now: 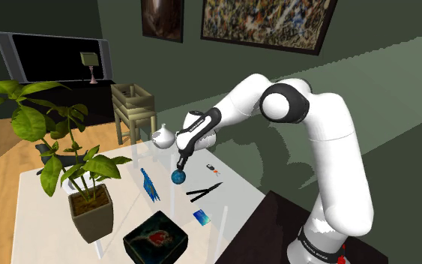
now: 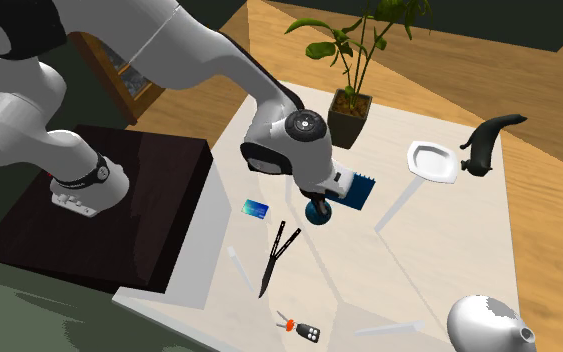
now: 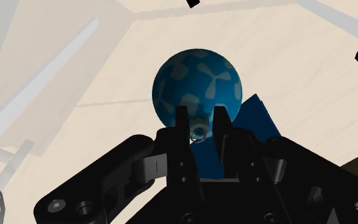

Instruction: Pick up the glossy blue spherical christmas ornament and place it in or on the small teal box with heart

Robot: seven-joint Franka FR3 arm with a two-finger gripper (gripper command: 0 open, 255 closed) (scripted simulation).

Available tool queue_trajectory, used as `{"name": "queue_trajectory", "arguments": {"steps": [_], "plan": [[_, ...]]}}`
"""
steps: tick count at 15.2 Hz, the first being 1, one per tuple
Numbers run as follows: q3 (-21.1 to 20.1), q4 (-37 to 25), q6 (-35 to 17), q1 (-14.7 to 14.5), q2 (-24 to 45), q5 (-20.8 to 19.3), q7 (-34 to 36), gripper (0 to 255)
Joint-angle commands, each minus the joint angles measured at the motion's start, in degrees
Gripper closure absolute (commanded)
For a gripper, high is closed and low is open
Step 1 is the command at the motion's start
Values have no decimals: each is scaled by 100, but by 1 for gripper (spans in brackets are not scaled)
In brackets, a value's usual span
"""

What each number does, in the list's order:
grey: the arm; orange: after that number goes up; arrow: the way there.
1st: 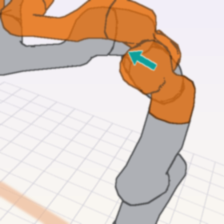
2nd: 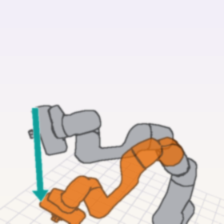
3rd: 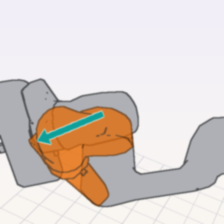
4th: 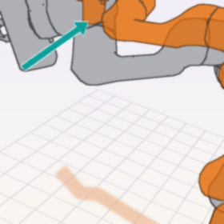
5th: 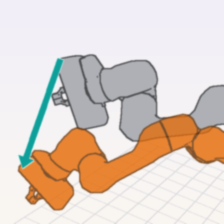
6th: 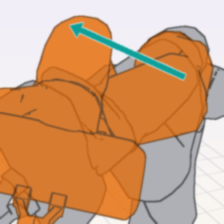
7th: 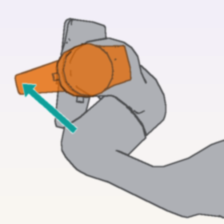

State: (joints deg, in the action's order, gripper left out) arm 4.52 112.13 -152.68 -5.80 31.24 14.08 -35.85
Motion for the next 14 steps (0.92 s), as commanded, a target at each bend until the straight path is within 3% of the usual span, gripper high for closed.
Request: {"name": "queue_trajectory", "arguments": {"steps": [1,14], "plan": [[29,14,105,-25,-119,-33,37,255],[190,-15,845,-133,-836,-260,252,255]]}}
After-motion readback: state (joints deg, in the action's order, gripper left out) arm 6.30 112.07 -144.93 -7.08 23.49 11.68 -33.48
